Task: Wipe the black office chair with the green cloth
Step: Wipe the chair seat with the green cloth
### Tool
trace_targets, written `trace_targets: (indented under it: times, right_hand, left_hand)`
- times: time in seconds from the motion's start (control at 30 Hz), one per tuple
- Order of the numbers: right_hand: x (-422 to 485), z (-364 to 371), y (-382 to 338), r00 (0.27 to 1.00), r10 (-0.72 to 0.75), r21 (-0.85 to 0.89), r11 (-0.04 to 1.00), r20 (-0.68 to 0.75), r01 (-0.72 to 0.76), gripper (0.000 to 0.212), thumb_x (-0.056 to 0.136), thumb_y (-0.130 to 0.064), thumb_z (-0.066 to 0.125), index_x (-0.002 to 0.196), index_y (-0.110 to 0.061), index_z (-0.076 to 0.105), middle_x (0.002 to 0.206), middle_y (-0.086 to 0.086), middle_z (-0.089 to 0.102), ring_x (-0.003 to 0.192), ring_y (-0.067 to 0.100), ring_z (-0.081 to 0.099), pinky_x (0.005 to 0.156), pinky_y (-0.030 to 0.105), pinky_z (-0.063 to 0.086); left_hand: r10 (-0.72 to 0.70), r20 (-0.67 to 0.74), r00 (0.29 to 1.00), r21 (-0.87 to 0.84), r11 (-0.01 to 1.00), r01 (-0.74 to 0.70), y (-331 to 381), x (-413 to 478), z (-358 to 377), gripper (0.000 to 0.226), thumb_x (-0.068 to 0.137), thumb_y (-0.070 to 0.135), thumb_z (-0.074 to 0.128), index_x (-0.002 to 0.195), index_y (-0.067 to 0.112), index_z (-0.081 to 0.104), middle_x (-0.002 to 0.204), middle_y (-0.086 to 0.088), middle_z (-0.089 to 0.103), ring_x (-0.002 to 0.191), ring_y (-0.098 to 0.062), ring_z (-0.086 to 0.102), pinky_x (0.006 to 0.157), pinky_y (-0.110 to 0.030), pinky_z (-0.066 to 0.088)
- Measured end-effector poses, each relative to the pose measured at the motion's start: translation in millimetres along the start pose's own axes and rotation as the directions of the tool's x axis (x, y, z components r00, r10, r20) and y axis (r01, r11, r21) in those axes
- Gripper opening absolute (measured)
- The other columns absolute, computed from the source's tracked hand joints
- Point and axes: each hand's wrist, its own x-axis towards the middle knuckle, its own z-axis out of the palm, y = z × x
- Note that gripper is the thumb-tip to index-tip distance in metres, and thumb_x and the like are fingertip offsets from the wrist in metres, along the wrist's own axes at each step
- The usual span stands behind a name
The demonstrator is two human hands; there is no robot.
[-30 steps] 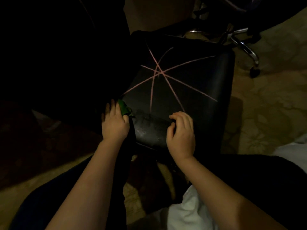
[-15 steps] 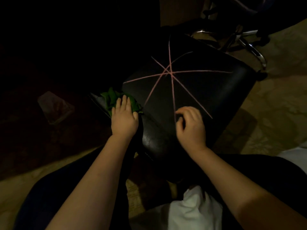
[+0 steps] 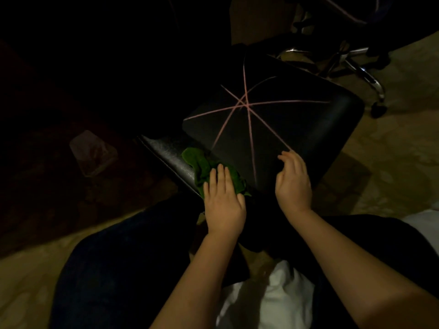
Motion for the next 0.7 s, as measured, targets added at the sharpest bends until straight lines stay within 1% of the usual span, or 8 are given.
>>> trace_targets:
  times: [0.23,0.37,0.47,0.6,0.7]
  right_hand:
    - [-9.5,7.3,-10.3,1.000,0.012,-0.041,0.999,-0.016,-0.013,0.036,0.089,0.000,0.051,0.124,-0.002,0.057,0.136,0.013,0.052,0.135,0.028,0.041,0.110,0.042,0.038]
    - [-18.6,16.3,-24.4,0.998,0.017,-0.094,0.995,-0.057,-0.022,0.032,0.087,-0.001,0.054,0.118,-0.002,0.060,0.129,0.015,0.057,0.131,0.031,0.046,0.105,0.045,0.042]
    - [-26.1,23.3,-37.5,0.997,0.027,-0.112,0.993,-0.071,-0.035,0.031,0.086,-0.004,0.053,0.115,-0.003,0.062,0.126,0.014,0.059,0.129,0.032,0.048,0.103,0.048,0.042]
    - [-38.1,32.4,-57.0,0.997,0.039,-0.129,0.991,-0.067,-0.047,0.032,0.085,-0.008,0.055,0.116,-0.006,0.062,0.126,0.013,0.060,0.127,0.031,0.050,0.102,0.047,0.042]
    - [-47.4,38.2,-69.0,0.998,0.013,-0.134,0.991,-0.060,-0.021,0.032,0.086,-0.012,0.057,0.116,-0.005,0.064,0.126,0.013,0.061,0.125,0.031,0.052,0.100,0.046,0.044]
  left_hand:
    - [0.016,0.010,1.000,0.027,0.999,-0.016,-12.9,3.5,-1.2,0.070,0.098,0.028,0.035,0.155,0.009,0.000,0.164,-0.006,-0.003,0.151,-0.020,-0.007,0.120,-0.038,-0.005]
    - [0.003,0.007,1.000,0.028,1.000,-0.003,-27.1,11.7,-5.0,0.069,0.099,0.028,0.035,0.156,0.009,0.001,0.164,-0.006,-0.003,0.151,-0.020,-0.006,0.121,-0.039,-0.004]
    - [0.000,0.001,1.000,0.038,0.999,0.000,-39.9,19.4,-10.0,0.068,0.099,0.027,0.035,0.156,0.009,0.001,0.164,-0.005,-0.002,0.151,-0.021,-0.005,0.121,-0.039,-0.004]
    - [-0.030,-0.010,1.000,0.092,0.995,0.030,-57.0,35.5,-16.0,0.069,0.099,0.029,0.036,0.156,0.008,0.002,0.164,-0.007,0.001,0.151,-0.022,-0.003,0.122,-0.040,0.000]
    - [-0.043,-0.020,0.999,0.110,0.993,0.045,-70.5,49.7,-21.7,0.068,0.099,0.028,0.036,0.156,0.007,0.005,0.164,-0.009,0.004,0.151,-0.024,0.001,0.121,-0.041,0.002]
